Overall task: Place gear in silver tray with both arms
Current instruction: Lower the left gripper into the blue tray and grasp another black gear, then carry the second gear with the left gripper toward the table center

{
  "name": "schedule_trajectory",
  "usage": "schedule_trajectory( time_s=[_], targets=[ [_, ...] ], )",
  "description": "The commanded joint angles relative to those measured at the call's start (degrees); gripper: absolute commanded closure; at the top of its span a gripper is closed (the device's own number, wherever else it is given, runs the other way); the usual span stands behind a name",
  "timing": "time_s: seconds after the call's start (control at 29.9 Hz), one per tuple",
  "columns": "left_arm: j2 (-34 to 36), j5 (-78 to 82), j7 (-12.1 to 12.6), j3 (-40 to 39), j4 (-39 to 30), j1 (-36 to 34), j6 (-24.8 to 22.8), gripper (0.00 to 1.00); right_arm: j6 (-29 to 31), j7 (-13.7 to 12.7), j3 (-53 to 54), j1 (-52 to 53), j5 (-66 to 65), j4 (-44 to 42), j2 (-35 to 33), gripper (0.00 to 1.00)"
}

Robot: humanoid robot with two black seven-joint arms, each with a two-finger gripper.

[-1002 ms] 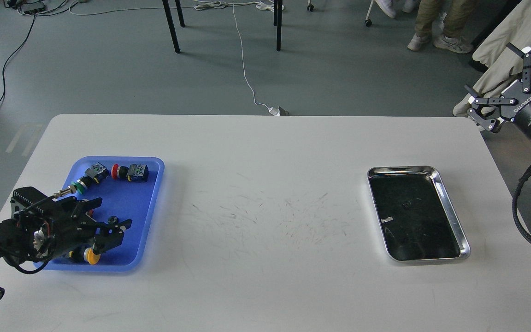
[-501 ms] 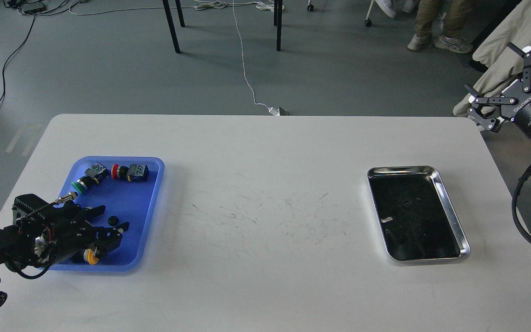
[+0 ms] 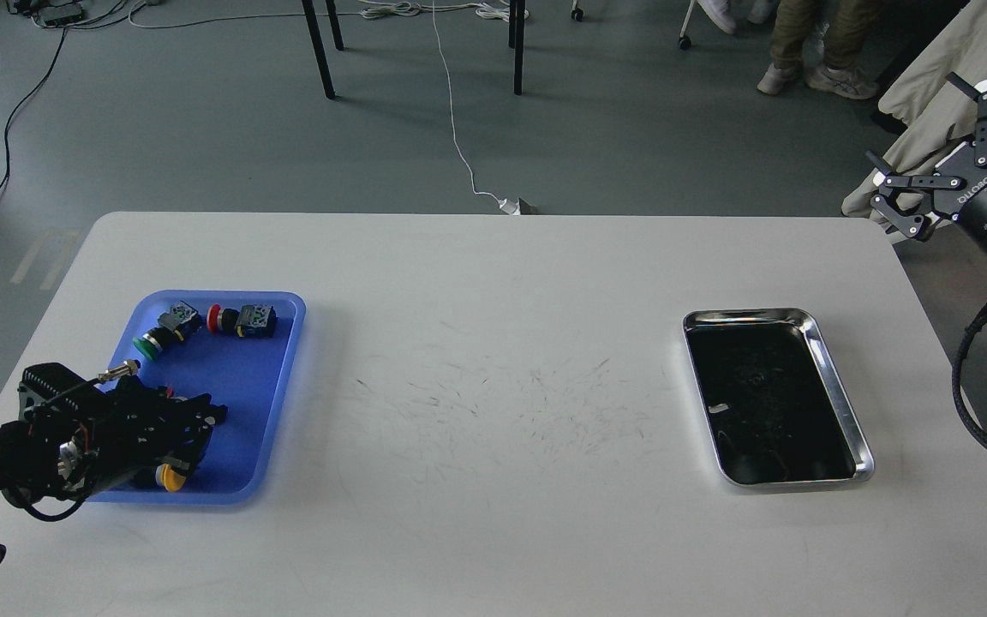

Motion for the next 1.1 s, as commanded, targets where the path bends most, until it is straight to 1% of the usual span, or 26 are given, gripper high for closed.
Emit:
schedule_trajectory(
  time_s=[0.0,0.07,0.13,0.2,0.3,0.4,0.47,0.57,0.63,0.74,0.8,0.97,1.07],
  targets=[
    [0.7,-0.8,-0.6,-1.1,-1.1,-1.1,-0.1,0.95,0.0,0.0,0.0,0.0,0.0,0.0,-0.1,0.05],
    [2.8,-2.0,-0.7,-1.3,-3.0,-3.6,-0.3,0.95,0.0,0.0,0.1,0.1,0.0,0.0,-0.1,0.05],
    [5.4,-4.5,-0.5,-1.0,-7.0,-7.3,-1.4,0.95,0.0,0.0,0.2,0.1,0.0,0.0,-0.1,0.05],
    [6.2,-6.0,0.0,-1.1,-10.7,-10.1,-3.0,0.95,0.0,0.0,0.6,0.1,-0.1,0.0,-0.1,0.05],
    [6.4,-6.3,1.7,-1.3,-16.7,-14.3,-5.5,0.95,0.0,0.0,1.0,0.1,-0.3,-0.6,-0.1,0.05],
    [3.7,-6.3,3.8,-1.5,-21.4,-16.9,-7.9,0.95,0.0,-0.2,1.1,-0.1,-0.5,-2.1,0.0,0.05],
    [-0.9,-6.3,4.9,-1.5,-22.6,-17.5,-8.5,0.95,0.0,-0.3,1.0,-0.2,-0.8,-3.7,0.0,0.04],
    [-9.0,-6.1,6.7,-1.0,-22.4,-18.5,-9.2,0.95,0.0,-0.3,0.8,-0.2,-0.8,-5.5,0.6,0.04],
    [-14.8,-5.7,8.8,-0.9,-21.9,-18.8,-10.9,0.95,0.0,-0.3,0.6,-0.2,-0.9,-6.5,1.0,0.04],
    [-23.6,-5.1,10.4,-0.8,-19.4,-18.8,-12.4,0.95,0.0,-0.4,0.3,-0.3,-0.9,-6.9,1.0,0.04],
    [-28.6,-3.4,10.8,-0.7,-16.8,-18.7,-12.8,0.95,0.0,-0.4,0.1,-0.2,-1.2,-7.0,1.0,0.04],
    [-41.4,0.1,10.7,0.8,-8.3,-18.1,-12.9,0.94,0.0,-0.5,0.2,0.2,-1.6,-6.8,1.0,0.04],
    [-46.6,1.4,10.4,2.5,-4.3,-18.0,-12.8,0.94,0.0,-0.5,0.2,0.3,-1.6,-6.8,1.0,0.04]
  ],
)
